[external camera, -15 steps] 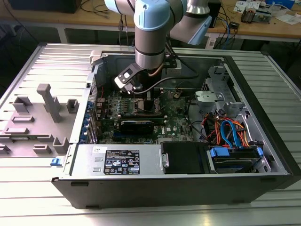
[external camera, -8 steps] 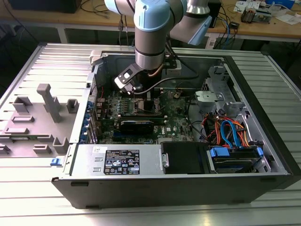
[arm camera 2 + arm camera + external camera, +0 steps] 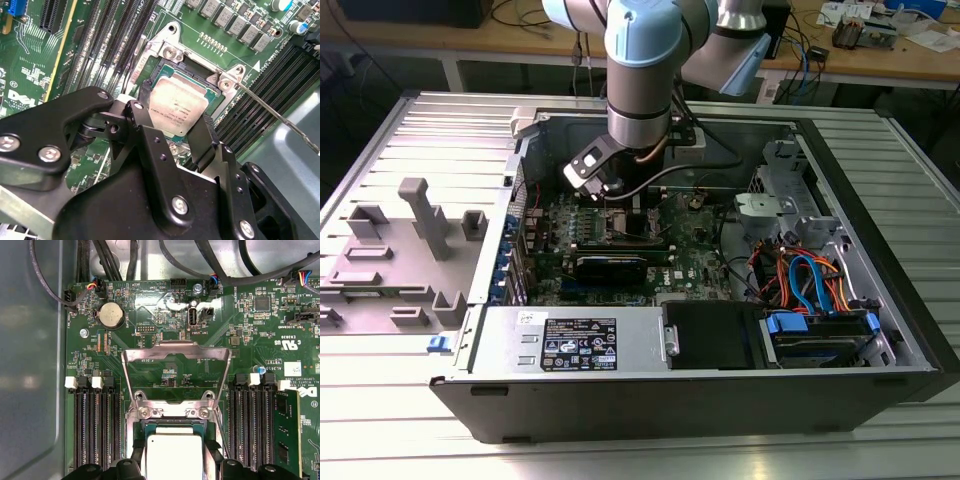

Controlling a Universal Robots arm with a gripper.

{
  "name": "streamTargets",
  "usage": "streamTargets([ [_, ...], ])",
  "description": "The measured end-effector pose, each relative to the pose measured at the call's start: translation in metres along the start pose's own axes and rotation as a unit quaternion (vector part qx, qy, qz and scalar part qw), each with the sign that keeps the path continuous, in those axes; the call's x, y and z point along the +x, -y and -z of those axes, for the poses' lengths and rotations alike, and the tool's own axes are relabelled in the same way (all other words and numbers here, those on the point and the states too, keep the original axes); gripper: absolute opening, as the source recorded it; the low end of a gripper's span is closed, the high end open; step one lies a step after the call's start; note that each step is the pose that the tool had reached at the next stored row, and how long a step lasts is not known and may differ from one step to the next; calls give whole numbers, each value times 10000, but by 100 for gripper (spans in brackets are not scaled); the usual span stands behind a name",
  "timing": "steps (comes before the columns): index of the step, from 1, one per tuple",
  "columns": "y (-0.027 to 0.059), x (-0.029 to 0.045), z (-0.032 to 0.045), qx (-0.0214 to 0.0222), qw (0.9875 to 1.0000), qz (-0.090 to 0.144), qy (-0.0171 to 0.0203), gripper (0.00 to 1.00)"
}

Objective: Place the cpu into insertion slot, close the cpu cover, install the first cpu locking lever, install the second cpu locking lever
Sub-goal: 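Place the cpu into insertion slot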

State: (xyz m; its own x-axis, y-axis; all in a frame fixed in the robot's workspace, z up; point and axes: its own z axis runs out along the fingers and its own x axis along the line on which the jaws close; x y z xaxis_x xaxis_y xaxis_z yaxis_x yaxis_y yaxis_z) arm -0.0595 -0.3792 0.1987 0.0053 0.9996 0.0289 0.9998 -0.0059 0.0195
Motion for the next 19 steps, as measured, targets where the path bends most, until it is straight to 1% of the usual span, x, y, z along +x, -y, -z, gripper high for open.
streamTargets([
  [4,-4,1,-4,-3,10000,0,-5,55],
  [5,-3,1,-3,-1,10000,0,-5,62],
  [12,-3,0,2,0,10000,0,-5,62],
  [16,-4,1,48,8,10000,0,-5,62],
  [19,-7,4,122,32,10000,0,-7,62],
])
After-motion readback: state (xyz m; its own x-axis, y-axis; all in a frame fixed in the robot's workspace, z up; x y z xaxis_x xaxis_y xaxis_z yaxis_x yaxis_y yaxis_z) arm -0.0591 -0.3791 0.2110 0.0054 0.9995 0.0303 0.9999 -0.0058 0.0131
